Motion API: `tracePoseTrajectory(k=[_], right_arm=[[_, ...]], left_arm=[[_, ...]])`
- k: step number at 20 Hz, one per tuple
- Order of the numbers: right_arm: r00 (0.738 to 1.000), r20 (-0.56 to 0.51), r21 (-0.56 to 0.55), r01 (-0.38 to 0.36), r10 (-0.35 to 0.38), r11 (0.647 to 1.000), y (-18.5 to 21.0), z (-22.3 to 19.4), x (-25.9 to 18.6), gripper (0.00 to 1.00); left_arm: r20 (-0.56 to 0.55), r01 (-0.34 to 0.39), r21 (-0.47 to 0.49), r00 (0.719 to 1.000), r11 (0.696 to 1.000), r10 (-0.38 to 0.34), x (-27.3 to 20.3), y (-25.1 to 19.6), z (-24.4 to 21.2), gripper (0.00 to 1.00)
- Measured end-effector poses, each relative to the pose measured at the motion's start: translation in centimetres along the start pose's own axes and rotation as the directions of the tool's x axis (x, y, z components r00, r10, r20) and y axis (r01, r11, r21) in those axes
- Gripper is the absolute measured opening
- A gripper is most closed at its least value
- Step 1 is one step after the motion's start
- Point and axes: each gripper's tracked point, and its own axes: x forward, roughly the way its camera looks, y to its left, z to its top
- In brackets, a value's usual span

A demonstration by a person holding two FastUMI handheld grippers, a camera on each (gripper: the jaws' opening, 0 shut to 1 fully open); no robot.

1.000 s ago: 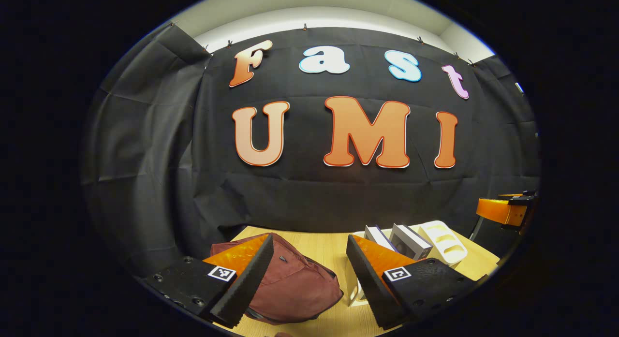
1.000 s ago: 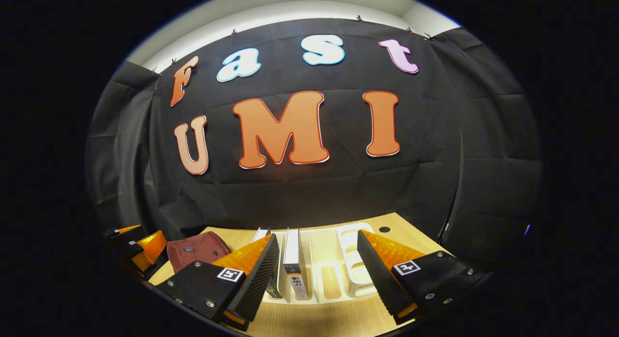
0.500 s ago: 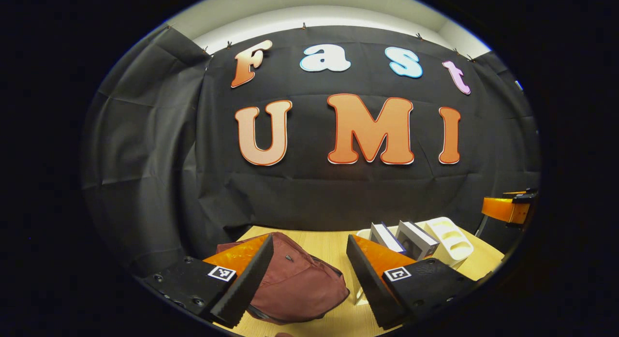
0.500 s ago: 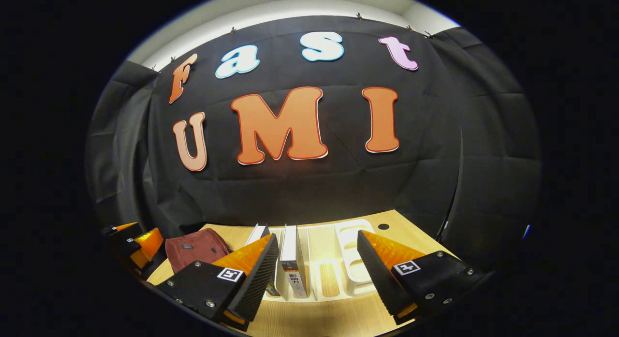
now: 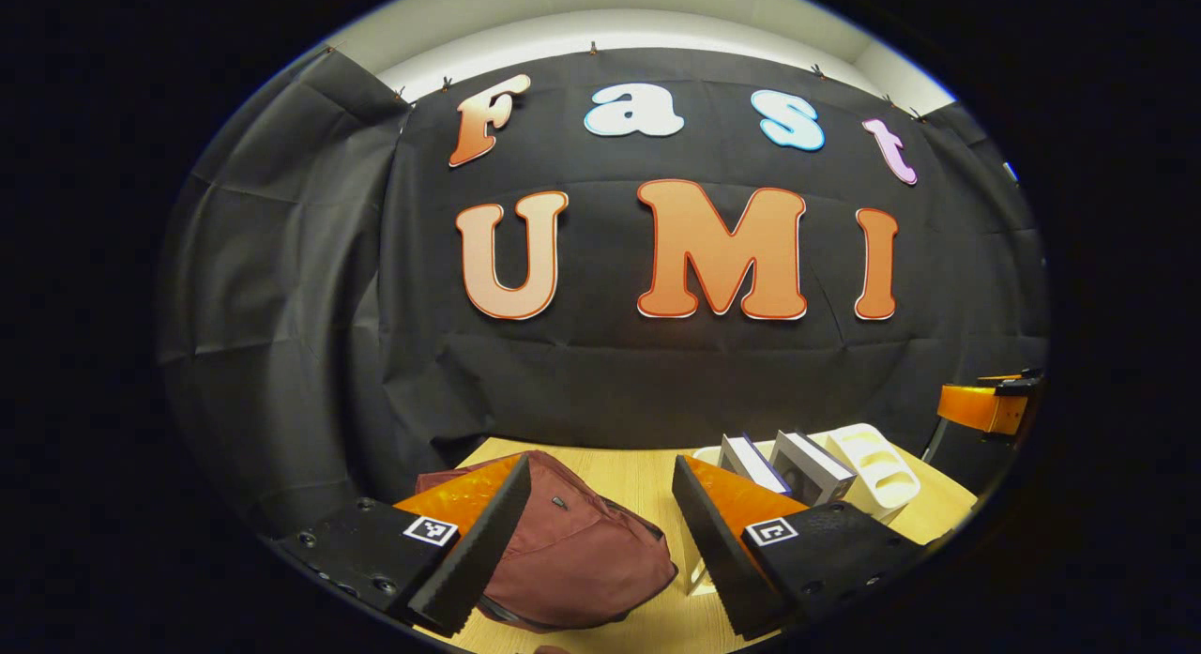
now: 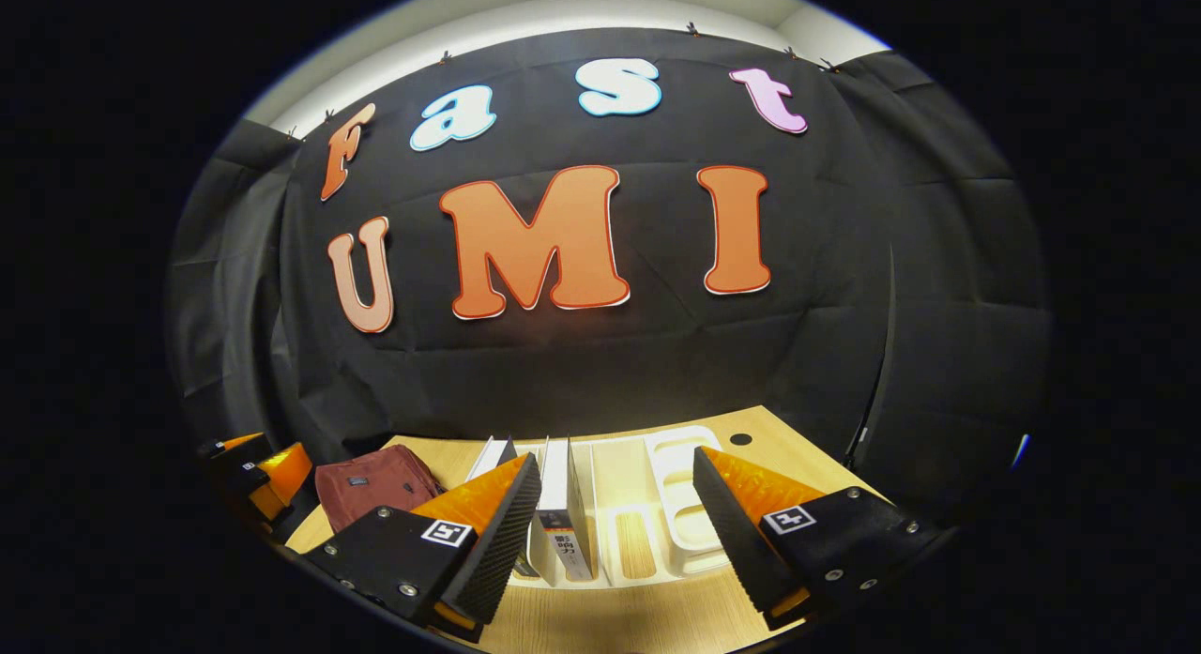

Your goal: Open the schoolbag, grab two books from the bookshelf and put them into the schoolbag.

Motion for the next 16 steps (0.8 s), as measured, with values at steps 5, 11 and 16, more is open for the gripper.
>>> tracePoseTrajectory(k=[5, 11, 16], right_arm=[[1.000, -0.020, -0.006, 0.007, -0.007, 1.000, -0.2, -0.7, 0.4, 0.96], [0.997, -0.060, -0.014, 0.047, -0.048, 0.999, -1.9, -2.0, 0.4, 0.97], [0.987, -0.113, -0.023, 0.114, -0.116, 0.993, -5.2, -3.5, 0.2, 0.97]], left_arm=[[-0.023, 0.006, 0.044, 1.000, 0.999, -0.005, 0.8, 0.0, -1.3, 0.95], [-0.155, 0.059, 0.294, 0.988, 0.954, -0.013, 2.0, -0.4, -8.2, 0.95], [-0.341, 0.157, 0.507, 0.940, 0.848, 0.029, 2.3, -1.6, -18.4, 0.96]])
